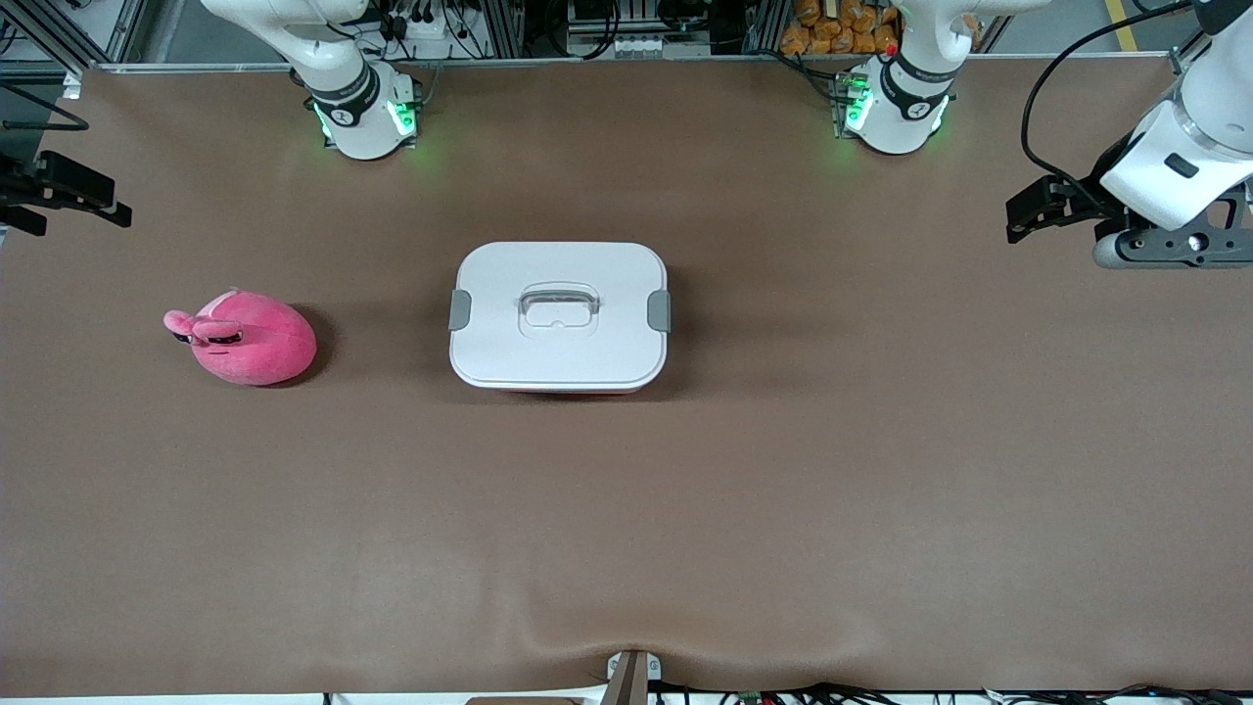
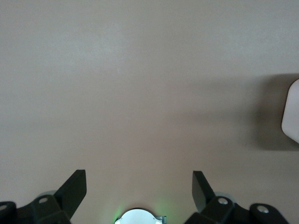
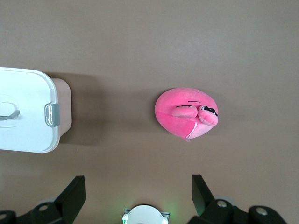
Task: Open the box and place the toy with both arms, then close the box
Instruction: 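Reach the left gripper to the white lid handle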
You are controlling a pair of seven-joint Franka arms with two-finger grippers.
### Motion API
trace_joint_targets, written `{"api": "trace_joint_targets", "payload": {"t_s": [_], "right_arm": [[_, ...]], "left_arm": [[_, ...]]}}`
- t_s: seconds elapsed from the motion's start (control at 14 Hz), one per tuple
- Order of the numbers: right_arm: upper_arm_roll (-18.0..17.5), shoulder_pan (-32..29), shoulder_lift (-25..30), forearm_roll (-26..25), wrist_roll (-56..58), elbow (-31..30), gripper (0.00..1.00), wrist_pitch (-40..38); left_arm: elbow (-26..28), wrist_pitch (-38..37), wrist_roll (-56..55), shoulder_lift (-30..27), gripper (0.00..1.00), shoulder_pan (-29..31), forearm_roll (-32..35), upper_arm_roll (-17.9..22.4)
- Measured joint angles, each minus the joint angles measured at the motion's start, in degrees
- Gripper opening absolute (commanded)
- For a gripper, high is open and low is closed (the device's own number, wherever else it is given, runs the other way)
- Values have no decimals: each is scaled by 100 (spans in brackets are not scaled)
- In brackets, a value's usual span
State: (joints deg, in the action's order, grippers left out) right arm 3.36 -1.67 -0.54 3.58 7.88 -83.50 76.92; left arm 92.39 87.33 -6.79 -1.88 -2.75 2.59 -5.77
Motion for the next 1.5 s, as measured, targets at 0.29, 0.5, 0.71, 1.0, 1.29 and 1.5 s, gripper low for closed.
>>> {"api": "trace_joint_targets", "payload": {"t_s": [0.29, 0.5, 0.71, 1.0, 1.29, 1.5], "right_arm": [[2, 0, 0, 0, 0, -3, 100, 0], [2, 0, 0, 5, 0, -3, 100, 0], [2, 0, 0, 6, 0, -4, 100, 0], [2, 0, 0, 8, 0, -5, 100, 0], [3, 0, 0, 8, 0, -6, 100, 0], [2, 0, -4, 9, 0, -13, 100, 0]], "left_arm": [[0, 1, 54, 29, 100, 0, 0, 0], [-10, 7, 62, 55, 100, 0, 0, 0], [-116, 21, 57, 140, 100, -17, 0, -6], [-614, -21, -345, 540, 100, -69, -20, -97], [-904, -71, -1644, 611, 100, -316, -79, -498], [-1051, -45, -2509, 631, 100, -627, -129, -619]]}}
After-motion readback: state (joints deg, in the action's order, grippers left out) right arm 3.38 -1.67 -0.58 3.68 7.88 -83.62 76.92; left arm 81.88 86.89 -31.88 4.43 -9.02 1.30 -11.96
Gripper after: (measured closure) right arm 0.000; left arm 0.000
